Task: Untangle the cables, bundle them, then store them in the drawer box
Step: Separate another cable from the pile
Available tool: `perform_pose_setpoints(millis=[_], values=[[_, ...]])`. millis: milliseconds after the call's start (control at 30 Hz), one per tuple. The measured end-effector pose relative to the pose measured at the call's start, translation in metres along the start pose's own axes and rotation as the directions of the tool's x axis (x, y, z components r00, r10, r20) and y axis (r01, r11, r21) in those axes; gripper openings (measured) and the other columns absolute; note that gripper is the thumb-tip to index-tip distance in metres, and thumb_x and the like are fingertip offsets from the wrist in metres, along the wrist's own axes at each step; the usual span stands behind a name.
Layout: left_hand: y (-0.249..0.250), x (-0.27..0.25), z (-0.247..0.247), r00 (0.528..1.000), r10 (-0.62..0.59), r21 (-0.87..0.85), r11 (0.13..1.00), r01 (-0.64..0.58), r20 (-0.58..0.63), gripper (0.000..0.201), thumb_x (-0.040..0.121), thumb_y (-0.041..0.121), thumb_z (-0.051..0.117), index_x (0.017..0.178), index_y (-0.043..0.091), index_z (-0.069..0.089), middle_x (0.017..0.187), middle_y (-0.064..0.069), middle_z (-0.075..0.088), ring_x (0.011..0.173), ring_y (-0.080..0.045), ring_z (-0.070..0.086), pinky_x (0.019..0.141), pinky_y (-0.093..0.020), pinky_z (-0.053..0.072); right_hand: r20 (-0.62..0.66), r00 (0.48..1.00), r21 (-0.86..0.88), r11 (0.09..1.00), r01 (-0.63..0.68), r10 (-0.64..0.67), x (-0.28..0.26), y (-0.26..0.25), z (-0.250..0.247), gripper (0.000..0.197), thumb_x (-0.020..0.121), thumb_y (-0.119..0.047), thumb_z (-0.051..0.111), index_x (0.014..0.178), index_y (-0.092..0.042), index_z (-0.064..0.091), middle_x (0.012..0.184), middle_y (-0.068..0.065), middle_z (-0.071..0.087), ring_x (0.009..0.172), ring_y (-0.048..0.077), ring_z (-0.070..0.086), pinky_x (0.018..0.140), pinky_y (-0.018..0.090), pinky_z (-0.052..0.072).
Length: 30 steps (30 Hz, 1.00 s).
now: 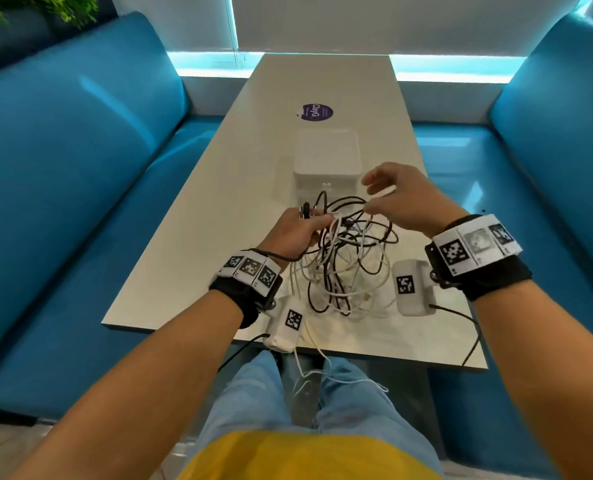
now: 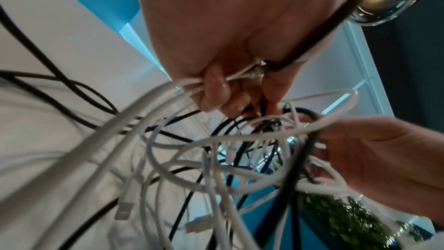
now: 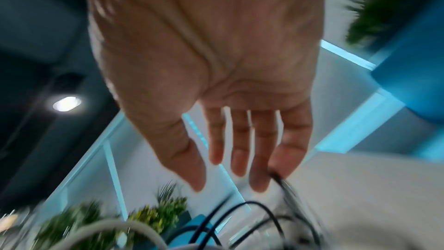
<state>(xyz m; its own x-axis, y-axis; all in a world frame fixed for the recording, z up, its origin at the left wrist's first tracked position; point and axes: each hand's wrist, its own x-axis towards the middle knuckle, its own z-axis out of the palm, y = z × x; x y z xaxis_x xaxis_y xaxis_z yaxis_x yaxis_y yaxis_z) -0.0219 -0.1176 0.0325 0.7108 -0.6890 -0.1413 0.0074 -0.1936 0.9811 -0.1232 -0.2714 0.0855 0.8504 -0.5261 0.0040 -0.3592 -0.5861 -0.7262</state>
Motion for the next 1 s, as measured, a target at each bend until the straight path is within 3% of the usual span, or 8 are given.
perform_pose_setpoints(millis=[133,267,433,500,600,700,833,1000], values=[[0.001,0.0,0.006,0.988,0.139,0.057,0.988,-0.144,0.072,0.034,0.087,0.019,0.063,0.054,0.027,0.057,0.056,0.008,0.046,0.052,-0.012,0.037,0.053,-0.028,0.027,0.111,0.987,-0.352,0.924,0.149,-0.117,-0.003,-0.015,0.003,0.027,0.092,-0.023,0.059,0.119,-0.021,0.066,0.119,0.002,0.064,0.109,0.019,0.058,0.092,0.029,0.041],[0.004,-0.002,0.008,0.976,0.185,0.106,0.975,-0.197,0.119,0.035,0.088,0.02,0.061,0.054,0.026,0.051,0.058,0.007,0.043,0.055,-0.011,0.037,0.056,-0.028,0.027,0.156,0.973,-0.424,0.879,0.219,-0.167,0.0,-0.019,0.004,0.021,0.096,-0.021,0.054,0.106,-0.02,0.073,0.106,0.001,0.066,0.098,0.019,0.058,0.081,0.027,0.038],[0.008,-0.008,0.003,0.981,0.126,0.023,0.991,-0.131,0.147,0.041,0.091,0.009,0.057,0.053,0.024,0.063,0.079,-0.011,0.055,0.053,-0.008,0.044,0.052,-0.02,0.031,-0.305,0.942,-0.159,0.983,0.094,-0.139,0.012,-0.011,-0.012,0.022,0.098,-0.02,0.05,0.101,-0.018,0.072,0.104,0.001,0.062,0.095,0.015,0.053,0.084,0.027,0.039],[0.012,-0.007,0.005,0.981,0.139,0.059,0.987,-0.148,0.136,0.041,0.089,0.015,0.058,0.05,0.028,0.063,0.08,-0.011,0.059,0.055,-0.009,0.047,0.054,-0.021,0.034,-0.367,0.928,-0.09,0.995,0.037,-0.068,0.013,-0.006,-0.011,0.022,0.097,-0.018,0.049,0.101,-0.016,0.07,0.109,0.005,0.065,0.093,0.014,0.055,0.08,0.025,0.038],[0.018,-0.004,0.006,0.985,0.153,0.124,0.979,-0.162,0.076,0.03,0.084,0.025,0.059,0.056,0.033,0.066,0.075,-0.003,0.062,0.07,-0.016,0.055,0.07,-0.033,0.039,-0.283,0.958,-0.194,0.981,-0.002,-0.054,0.008,0.0,0.001,0.024,0.096,-0.019,0.05,0.118,-0.021,0.061,0.127,0.008,0.052,0.113,0.025,0.053,0.095,0.037,0.042],[0.019,0.0,0.005,0.988,0.146,0.168,0.974,-0.153,0.05,0.027,0.089,0.019,0.06,0.062,0.023,0.062,0.065,0.003,0.056,0.063,-0.014,0.05,0.07,-0.033,0.038,-0.022,0.983,-0.394,0.905,0.158,-0.181,0.0,-0.008,0.009,0.045,0.094,-0.021,0.055,0.137,-0.03,0.046,0.139,0.003,0.043,0.127,0.024,0.043,0.107,0.048,0.033],[0.017,-0.003,0.002,0.982,0.169,0.183,0.966,-0.183,0.086,0.024,0.09,0.015,0.058,0.066,0.019,0.06,0.055,0.013,0.054,0.054,-0.006,0.047,0.063,-0.03,0.036,0.049,0.973,-0.475,0.852,0.222,-0.227,0.002,-0.017,0.009,0.02,0.093,-0.031,0.055,0.107,-0.024,0.068,0.109,0.002,0.069,0.105,0.026,0.059,0.092,0.042,0.041],[0.023,-0.007,-0.002,0.987,0.156,0.117,0.98,-0.16,0.042,0.022,0.095,0.013,0.054,0.074,0.012,0.062,0.047,0.014,0.053,0.044,0.001,0.047,0.053,-0.019,0.036,-0.21,0.909,-0.38,0.886,0.265,-0.361,0.0,-0.02,0.011,0.018,0.09,-0.035,0.059,0.096,-0.025,0.073,0.094,-0.002,0.074,0.093,0.023,0.064,0.086,0.044,0.046]])
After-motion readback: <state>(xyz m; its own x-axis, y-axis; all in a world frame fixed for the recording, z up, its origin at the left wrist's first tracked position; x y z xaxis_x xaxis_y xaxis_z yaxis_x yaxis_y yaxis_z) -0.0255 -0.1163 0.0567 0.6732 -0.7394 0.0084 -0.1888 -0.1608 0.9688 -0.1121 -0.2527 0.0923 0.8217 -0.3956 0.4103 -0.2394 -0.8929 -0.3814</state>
